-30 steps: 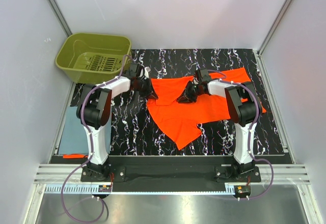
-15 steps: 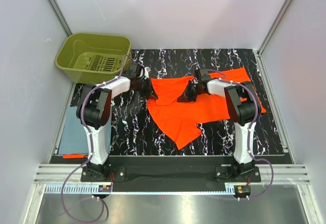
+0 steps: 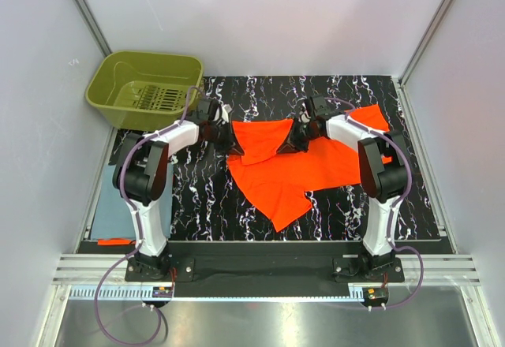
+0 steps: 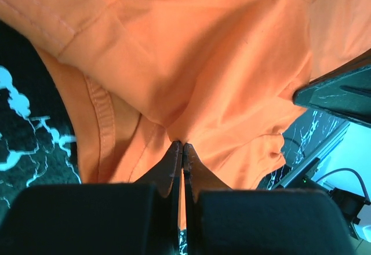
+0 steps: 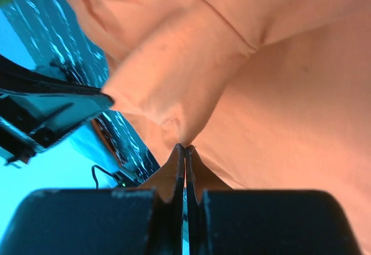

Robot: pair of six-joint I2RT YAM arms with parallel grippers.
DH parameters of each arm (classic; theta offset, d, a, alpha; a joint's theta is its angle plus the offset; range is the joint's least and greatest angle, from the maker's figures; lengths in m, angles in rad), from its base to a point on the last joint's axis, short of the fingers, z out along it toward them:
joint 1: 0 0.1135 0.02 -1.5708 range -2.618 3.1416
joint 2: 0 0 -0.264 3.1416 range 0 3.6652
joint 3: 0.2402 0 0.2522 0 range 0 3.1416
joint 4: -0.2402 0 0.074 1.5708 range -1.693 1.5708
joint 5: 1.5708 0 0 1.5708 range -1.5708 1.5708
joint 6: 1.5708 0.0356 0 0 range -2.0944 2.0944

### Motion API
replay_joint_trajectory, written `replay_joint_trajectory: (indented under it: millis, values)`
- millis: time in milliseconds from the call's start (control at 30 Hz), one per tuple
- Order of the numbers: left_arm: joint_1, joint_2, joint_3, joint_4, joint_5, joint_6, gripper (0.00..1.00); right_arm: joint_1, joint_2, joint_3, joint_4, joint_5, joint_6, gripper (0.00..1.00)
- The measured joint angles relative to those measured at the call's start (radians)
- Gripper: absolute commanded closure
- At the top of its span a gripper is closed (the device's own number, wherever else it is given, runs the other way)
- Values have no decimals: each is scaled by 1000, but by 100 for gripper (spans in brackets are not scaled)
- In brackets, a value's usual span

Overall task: Fold and stack the t-shirts
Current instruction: Fold the tshirt

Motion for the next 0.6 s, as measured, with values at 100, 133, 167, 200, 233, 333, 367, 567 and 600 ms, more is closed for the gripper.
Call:
replay_joint_trajectory:
  millis: [100,133,167,200,233,333,367,567,600]
  values:
    - [0,-25,-28,-2,4,-3,100,0,-14,-29,-20,-5,-14,100]
    - [0,-32,-35,-2,6,-4,100,0,-14,-37,-27,-5,-21,100]
    - [0,-41,-45,-1,10,-5,100,0,-15,-46,-33,-5,-27,100]
    - [0,-48,-54,-1,13,-6,100,0,-15,-53,-37,-5,-32,100]
    - [0,-53,-60,-2,18,-7,99,0,-16,-61,-44,-4,-39,100]
    - [-5,-54,-73,-2,26,-10,95,-2,-25,-81,-62,-4,-56,100]
    - [-7,-54,-74,-5,27,-12,94,-2,-29,-86,-66,-4,-63,100]
    - [-25,-56,-75,-6,34,-16,68,-10,-41,-89,-98,2,-113,77]
    - [-28,-62,-80,-7,27,-15,64,-14,-41,-85,-123,7,-132,72]
